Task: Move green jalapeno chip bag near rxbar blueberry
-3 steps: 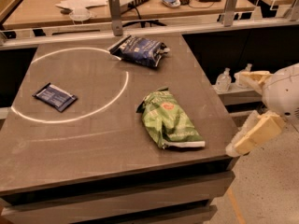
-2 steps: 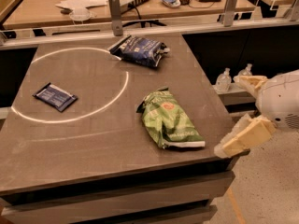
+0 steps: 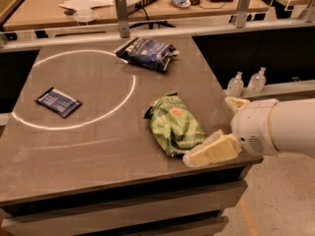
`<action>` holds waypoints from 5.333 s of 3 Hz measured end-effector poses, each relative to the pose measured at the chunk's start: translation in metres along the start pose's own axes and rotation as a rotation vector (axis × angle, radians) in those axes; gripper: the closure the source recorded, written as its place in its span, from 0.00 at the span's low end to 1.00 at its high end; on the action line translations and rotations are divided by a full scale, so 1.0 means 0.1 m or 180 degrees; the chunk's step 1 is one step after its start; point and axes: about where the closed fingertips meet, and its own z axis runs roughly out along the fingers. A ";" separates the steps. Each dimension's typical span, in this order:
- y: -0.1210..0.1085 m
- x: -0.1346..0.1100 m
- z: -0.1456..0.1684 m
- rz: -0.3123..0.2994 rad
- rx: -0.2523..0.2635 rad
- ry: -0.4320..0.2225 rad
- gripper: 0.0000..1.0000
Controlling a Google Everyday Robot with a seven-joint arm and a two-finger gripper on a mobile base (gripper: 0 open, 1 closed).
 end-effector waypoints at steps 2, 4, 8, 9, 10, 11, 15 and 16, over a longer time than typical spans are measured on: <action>0.13 -0.01 0.40 0.0090 -0.0157 -0.0192 0.19; 0.01 -0.25 0.61 -0.0038 -0.0399 -0.0446 0.74; -0.44 -1.69 1.61 -0.0948 -0.1129 -0.0993 1.00; -0.35 -2.00 1.90 -0.1044 -0.1238 -0.0983 0.74; -0.23 -2.09 2.07 -0.1086 -0.1331 -0.0932 0.50; -0.04 -2.13 2.20 -0.1144 -0.1511 -0.0894 0.28; -0.38 -1.70 1.71 -0.0821 -0.1219 -0.0832 0.00; -0.82 -1.34 1.31 -0.0526 -0.0610 -0.0737 0.00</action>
Offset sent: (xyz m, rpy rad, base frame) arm 0.0149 0.0497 -0.0409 0.1331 0.0246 0.0796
